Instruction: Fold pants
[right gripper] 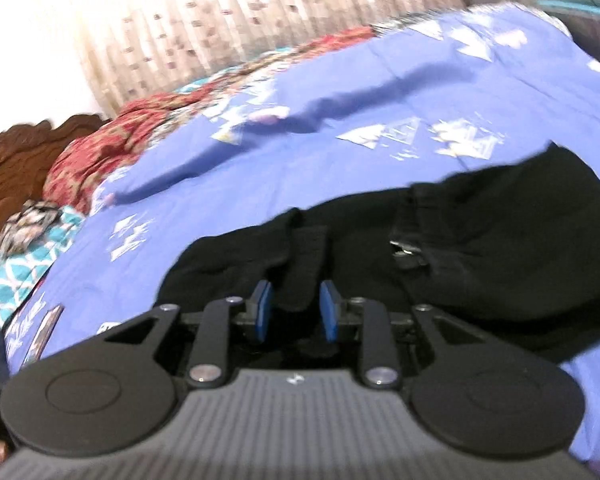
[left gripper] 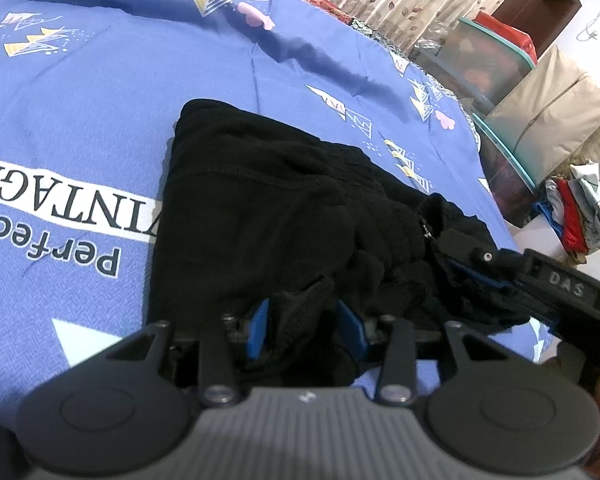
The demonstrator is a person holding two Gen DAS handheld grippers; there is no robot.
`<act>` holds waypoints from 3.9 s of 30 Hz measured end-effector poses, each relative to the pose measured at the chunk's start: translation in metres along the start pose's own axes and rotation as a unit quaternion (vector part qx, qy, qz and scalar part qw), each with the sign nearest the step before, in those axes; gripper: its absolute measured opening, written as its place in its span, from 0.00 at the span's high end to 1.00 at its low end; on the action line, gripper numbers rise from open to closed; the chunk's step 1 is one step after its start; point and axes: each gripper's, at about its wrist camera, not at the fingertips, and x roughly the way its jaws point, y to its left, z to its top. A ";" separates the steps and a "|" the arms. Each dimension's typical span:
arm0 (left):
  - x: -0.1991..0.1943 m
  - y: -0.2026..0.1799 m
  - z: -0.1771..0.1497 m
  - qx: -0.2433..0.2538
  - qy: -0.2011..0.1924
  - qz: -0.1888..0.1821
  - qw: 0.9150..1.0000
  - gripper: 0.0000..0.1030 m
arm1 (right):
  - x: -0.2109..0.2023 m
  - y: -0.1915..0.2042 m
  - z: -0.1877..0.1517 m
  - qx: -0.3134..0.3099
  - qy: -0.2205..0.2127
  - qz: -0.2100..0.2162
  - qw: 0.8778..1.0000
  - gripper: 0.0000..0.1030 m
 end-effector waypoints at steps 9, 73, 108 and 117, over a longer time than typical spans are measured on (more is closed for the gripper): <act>0.001 0.000 -0.001 0.003 0.001 -0.002 1.000 0.60 | 0.042 0.002 -0.021 -0.024 0.098 0.008 0.995 0.73; -0.032 -0.039 0.035 0.054 -0.031 -0.027 0.998 0.53 | -0.070 -0.124 0.019 0.162 -0.107 -0.039 0.980 0.52; 0.092 -0.218 0.104 0.194 0.095 -0.076 0.973 0.07 | -0.074 -0.056 0.003 -0.021 -0.065 -0.007 0.998 0.84; 0.084 -0.203 0.104 0.208 0.066 -0.051 0.974 0.87 | -0.085 -0.054 -0.007 -0.048 -0.075 -0.015 0.996 0.48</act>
